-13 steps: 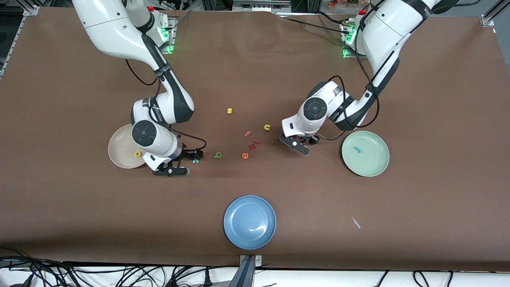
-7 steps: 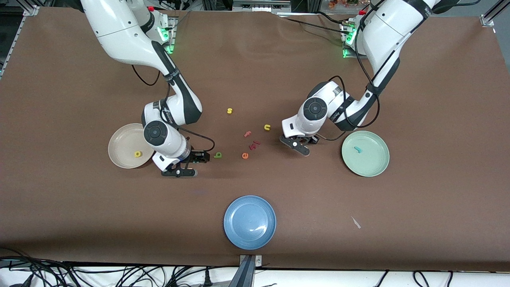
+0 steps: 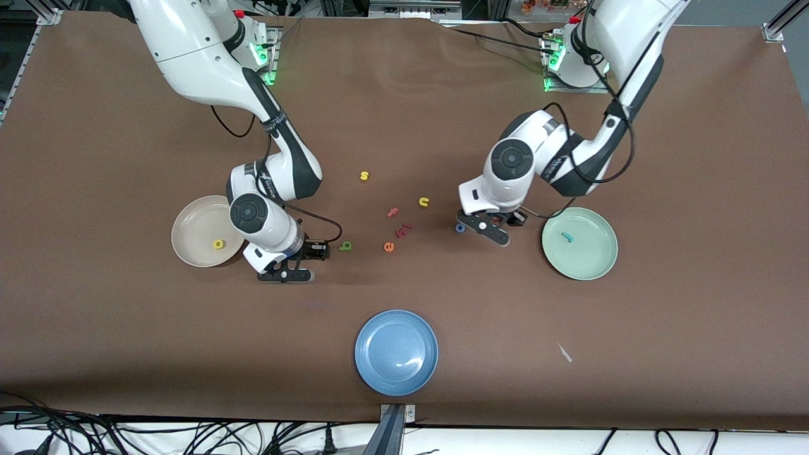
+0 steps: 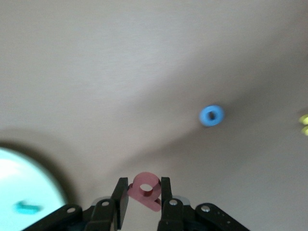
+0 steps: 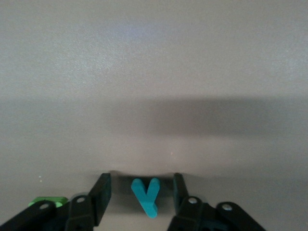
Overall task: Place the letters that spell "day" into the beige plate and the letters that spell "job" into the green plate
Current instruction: 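Place p in green plate with the left gripper while the right gripper places Y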
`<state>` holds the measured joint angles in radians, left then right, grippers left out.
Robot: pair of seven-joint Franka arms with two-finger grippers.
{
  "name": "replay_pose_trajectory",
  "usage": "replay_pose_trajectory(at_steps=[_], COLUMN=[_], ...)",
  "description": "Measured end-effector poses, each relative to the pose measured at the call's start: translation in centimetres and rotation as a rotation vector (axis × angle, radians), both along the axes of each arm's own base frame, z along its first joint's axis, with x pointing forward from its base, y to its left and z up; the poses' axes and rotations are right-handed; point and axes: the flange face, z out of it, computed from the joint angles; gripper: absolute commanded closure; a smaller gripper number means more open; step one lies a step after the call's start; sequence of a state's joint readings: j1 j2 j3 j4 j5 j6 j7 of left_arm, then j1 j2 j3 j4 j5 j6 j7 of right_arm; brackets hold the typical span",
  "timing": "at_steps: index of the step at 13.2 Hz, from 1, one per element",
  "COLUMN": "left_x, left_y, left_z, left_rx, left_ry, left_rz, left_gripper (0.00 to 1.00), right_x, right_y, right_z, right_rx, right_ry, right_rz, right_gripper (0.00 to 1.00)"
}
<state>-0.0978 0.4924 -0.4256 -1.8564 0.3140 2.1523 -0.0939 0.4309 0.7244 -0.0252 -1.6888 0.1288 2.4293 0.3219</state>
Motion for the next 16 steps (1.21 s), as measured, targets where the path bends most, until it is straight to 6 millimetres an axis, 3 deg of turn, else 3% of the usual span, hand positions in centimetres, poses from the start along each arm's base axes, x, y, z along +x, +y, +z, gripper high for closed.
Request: replay_pose_trajectory(at_steps=[4,6,12,16], left_x=[3.4,3.8,2.6,3.2], left_y=[9.7,12.3,13.5,16.2], left_z=[-0.7,-1.3,-6.0,-6.6], left_rx=[-0.016,-0.024,-0.044,0.008], left_ry=[0.051,0.067,0.035,0.017], left_rz=[-0.104,-0.133,-0.187,-0.217], left_gripper=[0.94,0.94,0.94,0.92], right_x=[0.1,0.1,0.2,0.2], right_y=[-0.1,-0.2,-0.3,-0.3], right_z=[0.0,0.0,0.2,0.2], right_rx=[-0.002,-0.003,-0.004,-0.004], right_ry=[0.001,0.001,0.002,0.003], right_rz=[-0.002,-0.003,-0.005,-0.014], right_gripper=[0.61,0.66,0.8,0.83])
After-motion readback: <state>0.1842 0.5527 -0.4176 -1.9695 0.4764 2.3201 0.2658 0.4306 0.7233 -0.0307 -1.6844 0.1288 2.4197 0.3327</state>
